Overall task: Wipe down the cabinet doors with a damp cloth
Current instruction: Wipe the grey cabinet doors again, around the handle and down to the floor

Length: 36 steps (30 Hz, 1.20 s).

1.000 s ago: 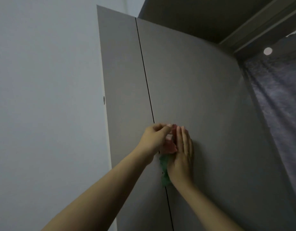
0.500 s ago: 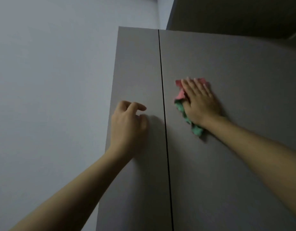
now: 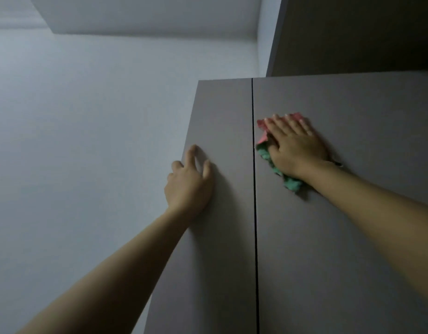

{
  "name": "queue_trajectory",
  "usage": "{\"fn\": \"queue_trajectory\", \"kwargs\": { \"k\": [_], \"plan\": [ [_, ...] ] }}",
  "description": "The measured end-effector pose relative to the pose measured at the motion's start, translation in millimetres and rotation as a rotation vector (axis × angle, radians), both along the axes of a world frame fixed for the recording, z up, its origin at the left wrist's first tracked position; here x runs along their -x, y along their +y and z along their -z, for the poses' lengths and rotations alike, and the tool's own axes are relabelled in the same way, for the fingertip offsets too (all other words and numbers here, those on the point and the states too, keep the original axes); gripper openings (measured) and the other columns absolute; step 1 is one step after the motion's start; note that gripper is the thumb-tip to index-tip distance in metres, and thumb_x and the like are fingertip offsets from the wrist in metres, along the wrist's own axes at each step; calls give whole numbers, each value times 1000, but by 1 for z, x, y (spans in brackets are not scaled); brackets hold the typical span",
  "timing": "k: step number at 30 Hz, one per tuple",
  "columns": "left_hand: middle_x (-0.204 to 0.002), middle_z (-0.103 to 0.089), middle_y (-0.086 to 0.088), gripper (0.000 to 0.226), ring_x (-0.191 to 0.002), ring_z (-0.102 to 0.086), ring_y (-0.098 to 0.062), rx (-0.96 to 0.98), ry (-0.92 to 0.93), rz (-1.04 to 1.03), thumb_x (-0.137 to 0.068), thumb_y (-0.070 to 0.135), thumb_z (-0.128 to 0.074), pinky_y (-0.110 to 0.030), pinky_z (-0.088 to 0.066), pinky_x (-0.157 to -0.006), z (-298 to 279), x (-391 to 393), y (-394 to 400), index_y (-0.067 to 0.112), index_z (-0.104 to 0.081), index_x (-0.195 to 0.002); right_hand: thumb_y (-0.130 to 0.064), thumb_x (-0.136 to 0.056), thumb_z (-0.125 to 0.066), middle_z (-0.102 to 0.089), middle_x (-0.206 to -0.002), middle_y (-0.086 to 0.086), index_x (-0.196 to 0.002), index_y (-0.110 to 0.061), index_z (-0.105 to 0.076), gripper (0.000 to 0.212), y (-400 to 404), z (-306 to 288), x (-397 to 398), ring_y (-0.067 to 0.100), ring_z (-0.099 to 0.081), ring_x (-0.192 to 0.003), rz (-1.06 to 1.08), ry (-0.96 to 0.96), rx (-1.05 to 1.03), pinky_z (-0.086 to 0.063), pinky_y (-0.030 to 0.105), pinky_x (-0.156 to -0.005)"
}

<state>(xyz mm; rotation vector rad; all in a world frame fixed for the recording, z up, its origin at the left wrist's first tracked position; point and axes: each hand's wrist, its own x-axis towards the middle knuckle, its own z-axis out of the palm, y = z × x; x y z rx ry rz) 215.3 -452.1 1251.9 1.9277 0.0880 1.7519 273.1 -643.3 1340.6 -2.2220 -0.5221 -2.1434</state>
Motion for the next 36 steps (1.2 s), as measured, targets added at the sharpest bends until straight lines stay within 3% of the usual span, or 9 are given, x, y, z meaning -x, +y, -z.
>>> {"fn": "queue_trajectory", "kwargs": {
  "k": [3,6,8,14,18,21,27,32,36],
  "plan": [
    [-137,-40,-15,51,-117,-49,-38,-7,-29,27,-99,50,-31,-42,-40,-92,1,-5,7,38,-18,-147,-39,-102,-17,0,-161,-2,-154,-21,-4,57,56,-10,13,19,1,-148,-46,17,-21,8,38,-119],
    [-134,-43,-13,46,-114,-52,-37,13,-76,66,-99,45,-32,-37,-38,-84,-1,-5,7,42,-22,-144,-40,-103,-14,2,-161,-4,-154,-23,-2,55,99,13,19,17,3,-148,-72,-33,255,9,37,-119],
    [-134,-44,-13,46,-113,-53,-38,14,-78,62,-99,43,-30,-38,-38,-86,-1,-7,8,44,-22,-144,-40,-103,-14,1,-161,-6,-154,-25,-3,54,87,14,17,14,2,-148,-56,-60,325,8,35,-119],
    [-138,-42,-11,46,-118,-50,-33,-31,-98,110,-101,40,-21,-40,-40,-94,5,-10,16,44,-17,-147,-39,-102,-15,-2,-161,-5,-154,-24,-6,54,73,-46,13,17,-1,-148,-6,-5,-26,6,36,-119],
    [-135,-45,-11,46,-119,-49,-31,-11,-149,132,-100,44,-19,-39,-38,-94,2,-10,15,46,-18,-146,-39,-103,-11,0,-161,-5,-154,-24,-4,54,143,-34,27,18,1,-148,-56,-26,182,7,39,-119],
    [-137,-45,-12,47,-121,-48,-31,-9,-140,132,-100,44,-20,-39,-37,-95,3,-10,12,43,-19,-148,-39,-103,-12,-3,-161,-7,-153,-27,-7,52,123,-35,23,15,0,-148,-51,-43,294,5,37,-120],
    [-132,-47,-10,45,-114,-50,-29,-48,-166,161,-101,42,-21,-32,-30,-82,7,-13,15,39,-23,-146,-38,-103,-14,-4,-161,-7,-153,-27,-9,52,70,-68,10,17,-4,-148,8,16,-55,5,34,-118],
    [-135,-46,-11,47,-119,-49,-30,-16,-174,146,-100,43,-22,-36,-36,-94,4,-11,14,42,-22,-147,-41,-103,-14,-5,-161,-8,-153,-29,-10,52,122,-37,21,15,-2,-148,-46,-77,258,4,35,-119],
    [-129,-48,-11,45,-112,-51,-31,-27,-178,152,-100,43,-22,-34,-31,-82,6,-12,12,40,-26,-145,-42,-103,-17,-7,-160,-9,-152,-32,-11,50,70,-24,9,13,-4,-147,-38,-86,327,1,34,-118]
  ]
}}
